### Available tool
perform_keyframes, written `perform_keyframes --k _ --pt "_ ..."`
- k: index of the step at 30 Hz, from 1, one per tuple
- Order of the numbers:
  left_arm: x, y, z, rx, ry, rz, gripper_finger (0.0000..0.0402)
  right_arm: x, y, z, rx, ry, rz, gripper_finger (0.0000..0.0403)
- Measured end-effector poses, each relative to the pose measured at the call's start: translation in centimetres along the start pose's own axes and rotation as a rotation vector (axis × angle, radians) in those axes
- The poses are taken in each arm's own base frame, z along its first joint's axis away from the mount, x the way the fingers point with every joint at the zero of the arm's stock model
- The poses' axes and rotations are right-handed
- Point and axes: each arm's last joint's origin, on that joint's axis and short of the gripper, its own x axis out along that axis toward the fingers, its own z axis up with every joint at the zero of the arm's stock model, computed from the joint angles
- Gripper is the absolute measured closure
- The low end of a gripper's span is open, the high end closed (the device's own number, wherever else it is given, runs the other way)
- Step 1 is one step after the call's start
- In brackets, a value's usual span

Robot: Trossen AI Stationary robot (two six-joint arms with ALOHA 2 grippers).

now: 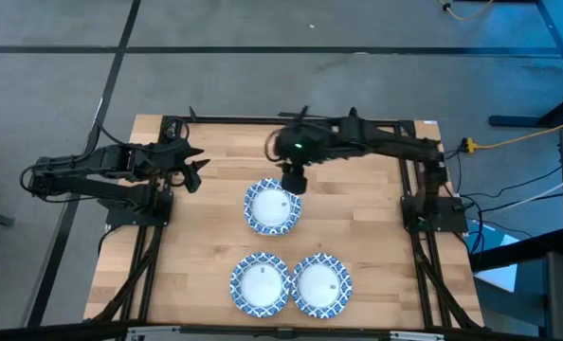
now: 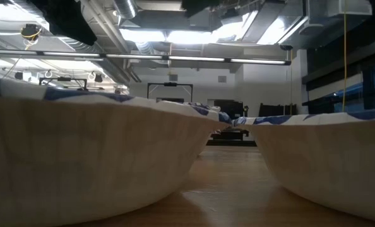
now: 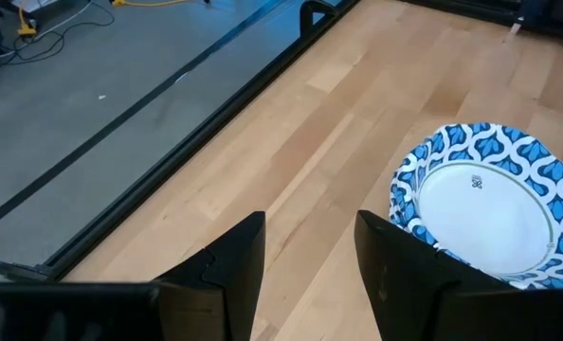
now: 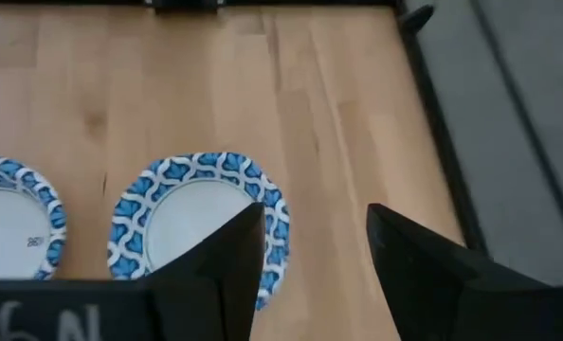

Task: Nest bowls inside each other
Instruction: Stack the white bowl on the white bowl

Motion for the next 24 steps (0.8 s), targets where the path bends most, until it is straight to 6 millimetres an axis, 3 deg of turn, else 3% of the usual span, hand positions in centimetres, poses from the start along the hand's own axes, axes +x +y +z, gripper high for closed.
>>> perform_keyframes --k 4,10,18,24 --pt "0.0 0.0 0.0 0.0 0.0 0.0 0.0243 -2.3 1.6 -1.3 0.006 -0.025 -0.049 0.0216" --pt "0.0 0.0 0.0 0.0 0.0 0.0 0.0243 -1.9 4.2 -5.0 0.016 -0.016 -0.049 0.0216" --pt "0.0 0.0 0.0 0.0 0.0 0.0 0.0243 0.0 7.3 -11.5 0.049 0.008 0.069 0.0216" --pt "0.0 0.0 0.0 0.001 0.0 0.0 0.0243 2.9 9.8 -16.5 0.118 0.09 0.224 0.0216"
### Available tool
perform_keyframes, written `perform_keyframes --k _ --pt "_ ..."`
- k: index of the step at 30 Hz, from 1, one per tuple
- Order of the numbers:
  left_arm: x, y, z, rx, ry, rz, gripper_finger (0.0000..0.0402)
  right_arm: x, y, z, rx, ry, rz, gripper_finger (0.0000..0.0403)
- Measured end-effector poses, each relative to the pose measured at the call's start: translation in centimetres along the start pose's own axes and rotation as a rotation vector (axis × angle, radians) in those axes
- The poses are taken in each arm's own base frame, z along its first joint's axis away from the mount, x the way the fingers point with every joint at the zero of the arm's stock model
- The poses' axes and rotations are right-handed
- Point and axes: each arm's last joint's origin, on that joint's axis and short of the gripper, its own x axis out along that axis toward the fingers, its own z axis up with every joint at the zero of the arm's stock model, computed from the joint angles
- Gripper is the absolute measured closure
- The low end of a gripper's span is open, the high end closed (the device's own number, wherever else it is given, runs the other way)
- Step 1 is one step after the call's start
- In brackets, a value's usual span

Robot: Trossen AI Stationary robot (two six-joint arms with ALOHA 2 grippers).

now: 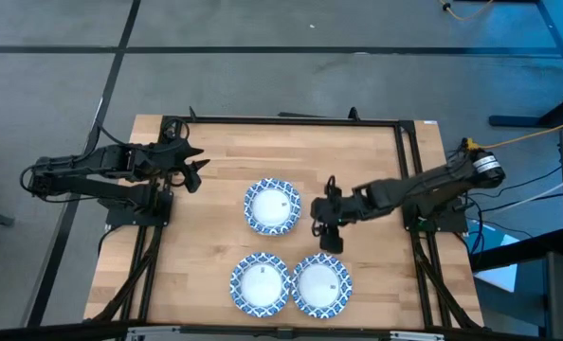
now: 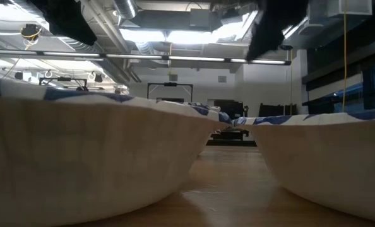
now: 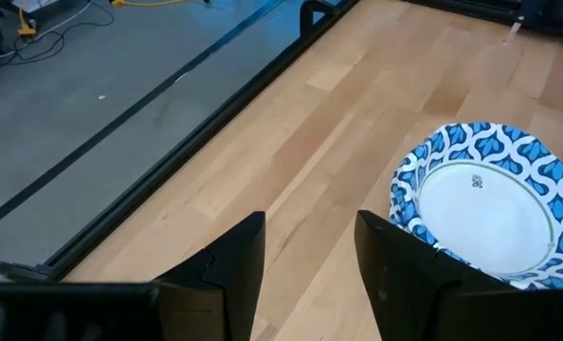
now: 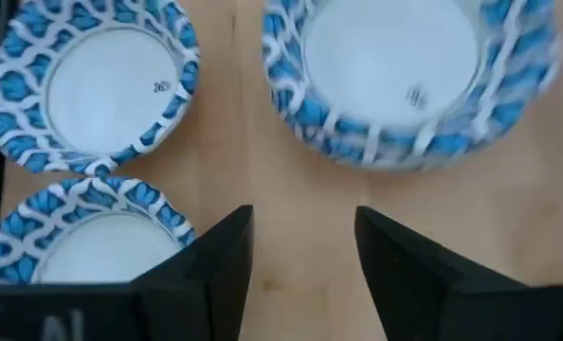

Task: Nest bowls inside each other
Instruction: Stack the white bowl on the white bowl

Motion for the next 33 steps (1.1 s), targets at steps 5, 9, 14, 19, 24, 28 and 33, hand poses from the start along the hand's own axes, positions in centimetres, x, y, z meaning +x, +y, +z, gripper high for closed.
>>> perform_keyframes --k 5,9,14,19,24,28,33 --pt "0.0 0.0 0.0 0.0 0.001 0.001 0.0243 2.4 0.9 -3.3 0.056 0.048 0.097 0.0216" --pt "0.0 0.0 0.0 0.0 0.0 0.0 0.0243 2.9 1.8 -4.5 0.066 0.069 0.132 0.0216" --pt "0.0 0.0 0.0 0.001 0.0 0.0 0.0243 3.6 2.5 -5.3 0.038 0.115 0.124 0.0216" --pt "0.0 0.0 0.0 0.0 0.0 0.0 0.0243 5.1 2.5 -6.1 0.033 0.2 0.118 0.0216" --pt "0.0 0.0 0.0 0.0 0.0 0.0 0.0243 6.4 2.8 -6.6 0.031 0.273 0.169 0.0216" --pt "0.0 0.0 0.0 0.0 0.0 0.0 0.0243 7.2 3.0 -7.0 0.033 0.321 0.201 0.0216" --pt "0.0 0.0 0.0 0.0 0.001 0.0 0.0243 7.7 3.1 -7.2 0.037 0.345 0.213 0.0218"
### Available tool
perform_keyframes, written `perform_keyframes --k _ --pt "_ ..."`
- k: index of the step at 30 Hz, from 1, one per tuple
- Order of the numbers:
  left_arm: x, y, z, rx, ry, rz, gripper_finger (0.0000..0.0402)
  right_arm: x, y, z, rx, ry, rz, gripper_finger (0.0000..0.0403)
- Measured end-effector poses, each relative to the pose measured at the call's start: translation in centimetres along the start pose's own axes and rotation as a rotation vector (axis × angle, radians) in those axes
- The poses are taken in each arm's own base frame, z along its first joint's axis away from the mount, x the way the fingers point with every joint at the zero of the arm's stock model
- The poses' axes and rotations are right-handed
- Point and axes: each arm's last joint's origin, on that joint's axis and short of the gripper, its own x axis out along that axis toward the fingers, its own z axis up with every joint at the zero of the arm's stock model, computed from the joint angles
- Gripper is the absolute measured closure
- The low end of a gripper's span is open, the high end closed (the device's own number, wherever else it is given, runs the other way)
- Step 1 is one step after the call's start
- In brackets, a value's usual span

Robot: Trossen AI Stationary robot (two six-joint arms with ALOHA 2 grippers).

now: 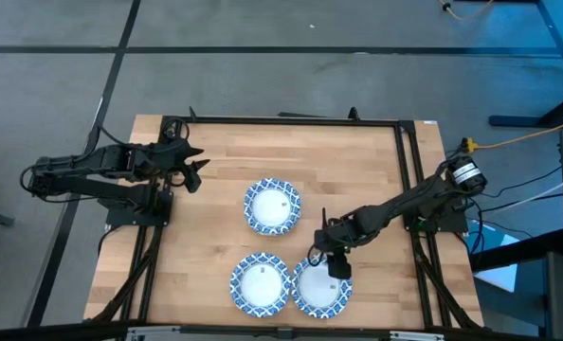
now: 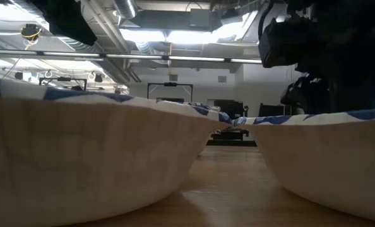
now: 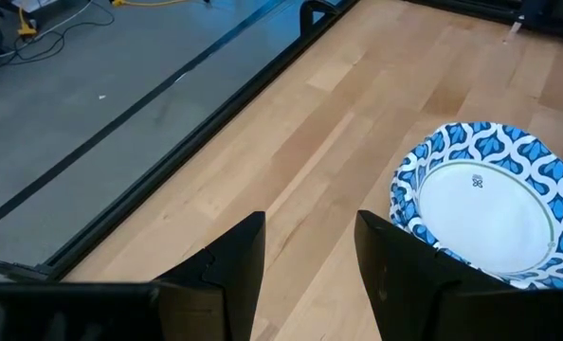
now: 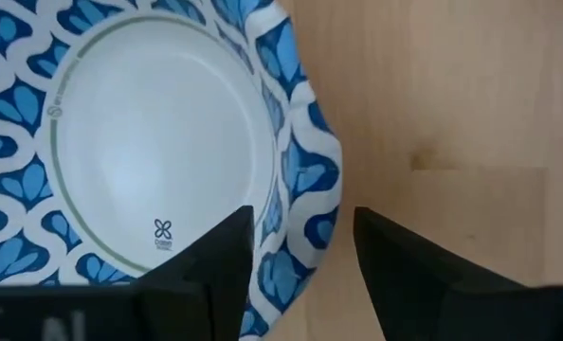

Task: Nest bowls inside each other
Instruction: Stack the white bowl on the white bowl

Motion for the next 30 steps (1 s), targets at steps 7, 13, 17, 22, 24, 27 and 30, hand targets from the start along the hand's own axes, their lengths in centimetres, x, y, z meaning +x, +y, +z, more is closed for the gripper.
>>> perform_keyframes --k 7,13,17,22,24,27,30 --pt "0.0 0.0 0.0 0.0 0.0 0.0 0.0243 0.4 0.0 -0.1 0.021 0.019 0.017 0.0272" --pt "0.0 0.0 0.0 0.0 0.0 0.0 0.0243 0.2 0.0 0.0 0.027 0.03 0.055 0.0363" --pt "0.0 0.0 0.0 0.0 0.0 0.0 0.0243 0.1 -0.4 0.3 0.048 0.045 0.092 0.0393" --pt "0.0 0.0 0.0 -0.001 0.0 0.0 0.0243 -1.2 -0.9 1.6 0.04 0.029 0.108 0.0393" --pt "0.0 0.0 0.0 -0.001 0.0 0.0 0.0243 -2.2 -1.0 2.5 0.017 0.029 0.117 0.0397" --pt "0.0 0.0 0.0 -0.001 -0.001 0.0 0.0243 -4.1 -1.4 3.7 -0.001 0.057 0.103 0.0396" --pt "0.0 0.0 0.0 -0.001 -0.001 0.0 0.0243 -6.5 -1.5 5.3 -0.032 0.064 0.119 0.0397"
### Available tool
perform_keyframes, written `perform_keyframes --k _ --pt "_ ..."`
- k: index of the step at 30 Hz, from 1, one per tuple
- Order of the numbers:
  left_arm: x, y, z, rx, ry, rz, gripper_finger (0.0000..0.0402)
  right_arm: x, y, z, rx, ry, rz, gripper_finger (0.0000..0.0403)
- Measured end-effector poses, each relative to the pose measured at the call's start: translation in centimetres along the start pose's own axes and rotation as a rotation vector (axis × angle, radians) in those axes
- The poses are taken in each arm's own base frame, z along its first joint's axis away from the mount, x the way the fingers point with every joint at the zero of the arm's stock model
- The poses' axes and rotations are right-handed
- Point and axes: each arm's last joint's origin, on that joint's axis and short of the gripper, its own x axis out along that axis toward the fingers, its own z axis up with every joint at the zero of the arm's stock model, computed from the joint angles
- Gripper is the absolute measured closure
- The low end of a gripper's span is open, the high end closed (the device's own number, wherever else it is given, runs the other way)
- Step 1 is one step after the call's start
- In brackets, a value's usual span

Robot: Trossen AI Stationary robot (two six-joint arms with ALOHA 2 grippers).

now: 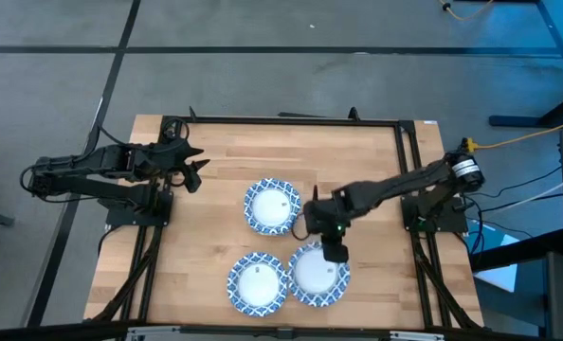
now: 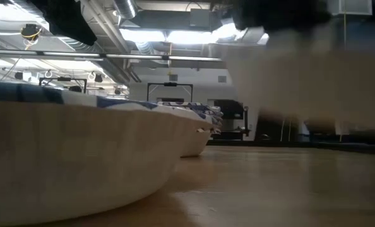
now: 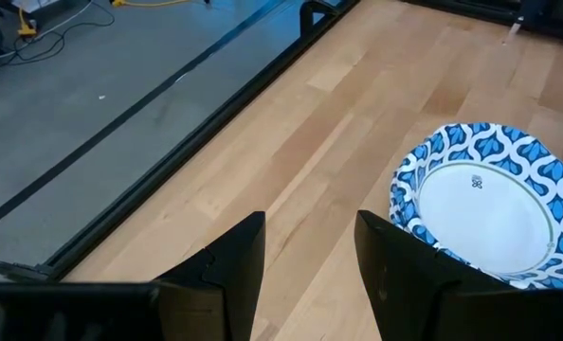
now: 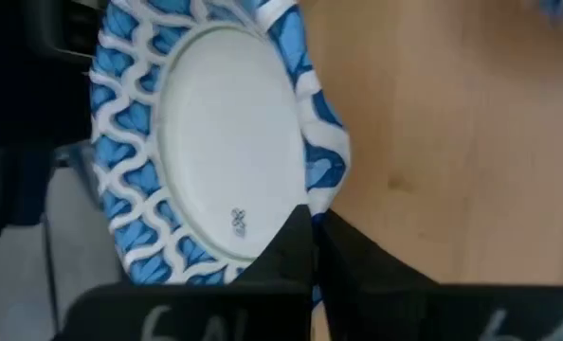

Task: Nest bowls inside each other
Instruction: Stack the white bowl on the white bowl

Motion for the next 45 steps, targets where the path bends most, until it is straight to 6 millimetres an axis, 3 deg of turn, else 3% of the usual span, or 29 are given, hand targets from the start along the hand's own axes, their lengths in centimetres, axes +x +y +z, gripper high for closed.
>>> perform_keyframes --k 5,10,13,17,22,27,35,45 --pt "0.0 0.0 0.0 0.0 0.0 0.0 0.0243 -4.6 -0.3 2.9 -0.032 -0.122 0.024 0.0399" --pt "0.0 0.0 0.0 0.0 0.001 0.0 0.0243 -9.0 -2.0 5.3 0.029 -0.281 0.008 0.0399" --pt "0.0 0.0 0.0 0.0 0.001 0.0 0.0243 -10.9 -3.6 6.0 0.128 -0.359 -0.051 0.0399" --pt "0.0 0.0 0.0 0.0 0.001 0.0 0.0243 -12.0 -6.0 6.4 0.237 -0.419 -0.109 0.0399" --pt "0.0 0.0 0.0 0.0 0.001 -0.001 0.0243 -11.4 -9.0 7.3 0.301 -0.429 -0.121 0.0399" --pt "0.0 0.0 0.0 0.0 0.001 0.0 0.0243 -8.7 -11.6 8.3 0.342 -0.349 -0.036 0.04" --pt "0.0 0.0 -0.1 0.007 0.012 0.003 0.0243 -5.3 -13.8 9.1 0.336 -0.262 -0.012 0.04" --pt "0.0 0.1 -0.4 0.015 0.034 0.01 0.0243 -5.5 -15.0 9.1 0.352 -0.287 -0.033 0.04"
